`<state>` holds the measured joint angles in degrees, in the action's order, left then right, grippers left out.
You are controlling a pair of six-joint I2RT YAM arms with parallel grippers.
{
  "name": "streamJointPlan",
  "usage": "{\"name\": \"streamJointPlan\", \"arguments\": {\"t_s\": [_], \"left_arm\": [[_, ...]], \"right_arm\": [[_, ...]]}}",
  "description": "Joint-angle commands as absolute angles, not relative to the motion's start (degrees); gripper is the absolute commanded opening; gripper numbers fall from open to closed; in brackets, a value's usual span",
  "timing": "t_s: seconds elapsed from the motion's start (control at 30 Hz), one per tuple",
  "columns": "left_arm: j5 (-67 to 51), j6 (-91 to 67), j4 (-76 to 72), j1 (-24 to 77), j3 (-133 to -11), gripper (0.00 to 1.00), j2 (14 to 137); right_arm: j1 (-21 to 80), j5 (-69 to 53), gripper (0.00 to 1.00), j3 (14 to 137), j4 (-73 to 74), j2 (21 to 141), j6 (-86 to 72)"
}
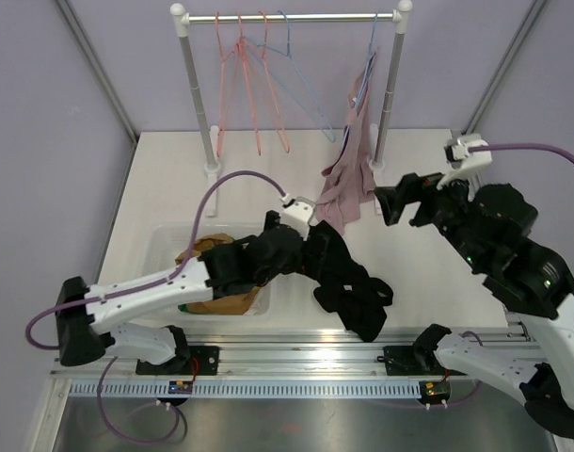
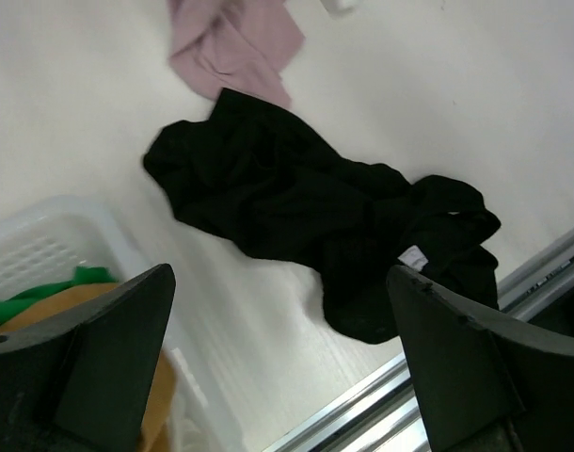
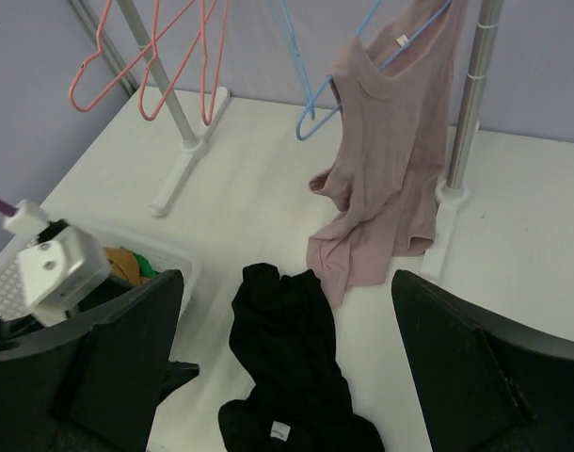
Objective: Remove the tank top from the hanger
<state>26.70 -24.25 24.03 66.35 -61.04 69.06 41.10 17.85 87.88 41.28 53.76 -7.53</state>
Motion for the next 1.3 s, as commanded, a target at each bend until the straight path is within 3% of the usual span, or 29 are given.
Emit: {"name": "streamJointPlan", "arguments": {"t_s": [0.0,0.27,0.6,0.7,0.73,0.77,0.83,0.9,1.27], "left_arm": [[21.36,-25.75,15.83,67.41,-65.91,0.99,75.57],[16.27,-29.62,13.18,68.03,-68.99,0.99,93.93],[11.08,-33.22,13.10,68.03,-72.42,0.97,111.87],[9.24,-33.57,10.91,68.03,-71.46,0.78,113.29],[9.23,-34.10,10.38,68.03,-71.02,0.49,112.86],[9.23,-34.28,9.85,68.11,-69.71,0.29,112.07],[10.45,-34.89,7.74,68.38,-67.86,0.08,107.35],[14.05,-34.89,8.78,68.55,-66.54,0.00,103.03],[29.69,-26.90,25.46,66.89,-73.55,0.00,77.36]], "right_arm": [[41.31,20.04,1.00,83.33,44.55,46.07,-11.07],[41.40,16.79,0.99,74.36,47.02,34.03,-15.20],[41.40,13.27,0.99,66.36,43.07,29.36,-19.25],[41.40,13.62,0.99,65.48,42.98,28.65,-19.78],[41.40,13.97,1.00,65.57,43.15,28.48,-19.78],[41.40,14.06,0.99,65.74,43.33,28.39,-19.78],[41.40,14.59,1.00,66.71,44.29,28.04,-19.60],[41.40,15.20,1.00,67.59,45.17,27.69,-19.51],[41.40,17.14,1.00,68.90,46.32,25.93,-18.81]]}}
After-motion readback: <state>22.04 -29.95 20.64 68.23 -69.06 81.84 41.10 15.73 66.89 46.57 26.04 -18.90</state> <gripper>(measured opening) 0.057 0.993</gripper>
